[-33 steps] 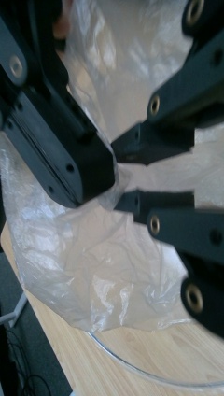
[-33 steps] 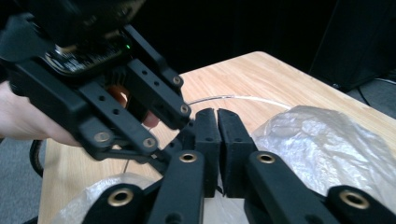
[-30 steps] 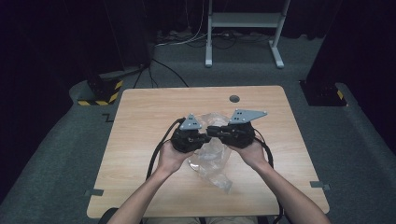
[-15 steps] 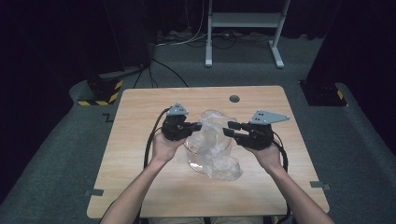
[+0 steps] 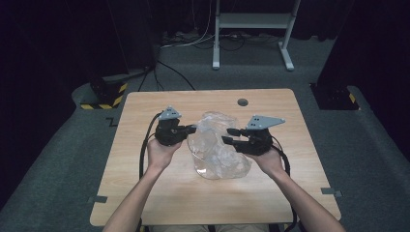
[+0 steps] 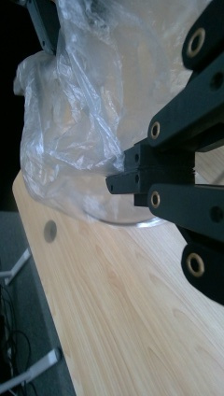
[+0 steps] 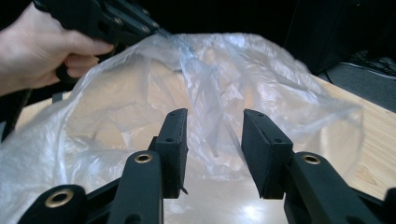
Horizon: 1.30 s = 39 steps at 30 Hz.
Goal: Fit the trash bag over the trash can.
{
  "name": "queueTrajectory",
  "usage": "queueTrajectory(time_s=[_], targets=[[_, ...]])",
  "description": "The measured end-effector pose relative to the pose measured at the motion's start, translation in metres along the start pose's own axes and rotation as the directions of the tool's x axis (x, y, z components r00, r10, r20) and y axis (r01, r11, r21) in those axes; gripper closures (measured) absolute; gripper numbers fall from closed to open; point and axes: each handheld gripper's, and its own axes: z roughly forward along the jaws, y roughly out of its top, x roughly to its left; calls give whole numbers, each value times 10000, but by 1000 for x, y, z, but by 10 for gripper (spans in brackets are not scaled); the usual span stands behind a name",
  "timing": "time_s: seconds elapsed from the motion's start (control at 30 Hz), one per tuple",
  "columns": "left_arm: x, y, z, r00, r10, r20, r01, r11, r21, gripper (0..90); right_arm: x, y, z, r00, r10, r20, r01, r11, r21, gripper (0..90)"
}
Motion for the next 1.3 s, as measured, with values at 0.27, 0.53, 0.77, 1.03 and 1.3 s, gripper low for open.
queueTrajectory(time_s=[0.27,0.53,0.77,1.03,1.3], targets=[[13,-16,-18,9971,-583,-481,583,9983,-27,890,4,7,21,9987,-228,-462,240,9994,252,595],[9,-17,-41,9907,-1298,-419,1271,9900,-618,661,10,14,40,9941,-495,-963,547,9972,517,575],[-9,-6,-55,9906,-1364,-81,1334,9780,-1605,409,16,13,51,9926,-722,-981,811,9926,908,547],[-32,8,-49,9931,-905,744,1015,9816,-1615,342,32,12,59,9911,-1066,-795,1163,9848,1293,506],[-38,16,-32,9904,-825,1112,933,9911,-953,334,42,6,61,9893,-1378,-480,1437,9769,1581,489]])
